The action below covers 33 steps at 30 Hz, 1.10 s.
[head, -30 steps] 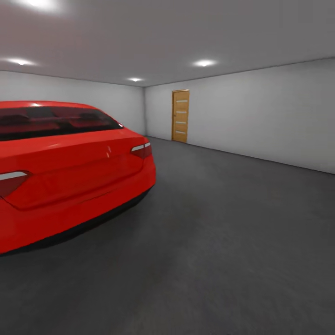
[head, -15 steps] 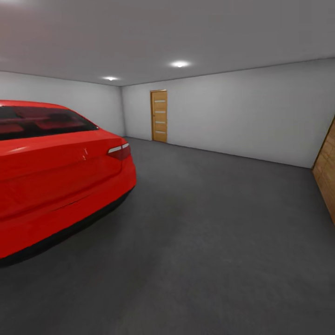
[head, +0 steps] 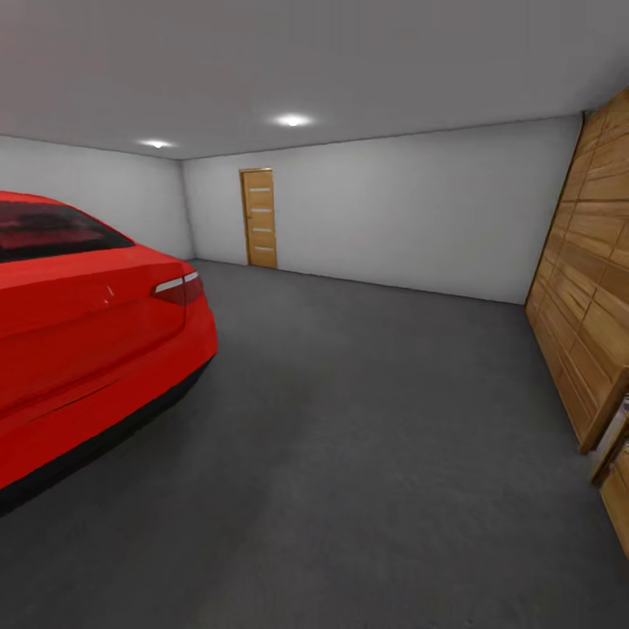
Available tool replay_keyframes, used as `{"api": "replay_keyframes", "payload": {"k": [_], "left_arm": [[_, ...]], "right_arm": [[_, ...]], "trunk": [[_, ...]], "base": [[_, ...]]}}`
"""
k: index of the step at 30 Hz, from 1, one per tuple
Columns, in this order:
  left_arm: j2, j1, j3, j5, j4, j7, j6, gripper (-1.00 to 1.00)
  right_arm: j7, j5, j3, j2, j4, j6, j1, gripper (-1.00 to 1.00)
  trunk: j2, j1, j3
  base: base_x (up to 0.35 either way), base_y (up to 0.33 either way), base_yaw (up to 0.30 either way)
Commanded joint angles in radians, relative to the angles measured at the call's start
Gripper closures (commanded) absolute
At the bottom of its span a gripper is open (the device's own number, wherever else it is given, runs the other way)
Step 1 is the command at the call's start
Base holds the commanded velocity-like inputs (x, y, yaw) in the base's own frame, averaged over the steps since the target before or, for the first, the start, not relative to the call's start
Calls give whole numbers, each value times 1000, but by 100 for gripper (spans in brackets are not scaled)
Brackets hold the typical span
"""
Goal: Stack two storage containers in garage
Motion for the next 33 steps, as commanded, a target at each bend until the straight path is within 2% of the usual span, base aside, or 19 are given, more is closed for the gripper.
{"api": "replay_keyframes", "payload": {"k": [1, 8, 33], "left_arm": [[-1, 0, 2, 8, 1, -1, -3, -100], [-2, 0, -4, -1, 1, 5, -3, -100], [-2, 0, 0, 6, 1, 8, 8, -100]], "right_arm": [[-1, 2, 2, 0, 0, -3, 0, -100], [-1, 8, 4, 1, 0, -3, 0, -100], [-1, 11, 6, 2, 0, -9, 0, -100]], "trunk": [[0, 0, -1], [0, 0, -1], [0, 0, -1]], "base": [[0, 0, -230], [184, 0, -57], [315, 0, -1]]}}
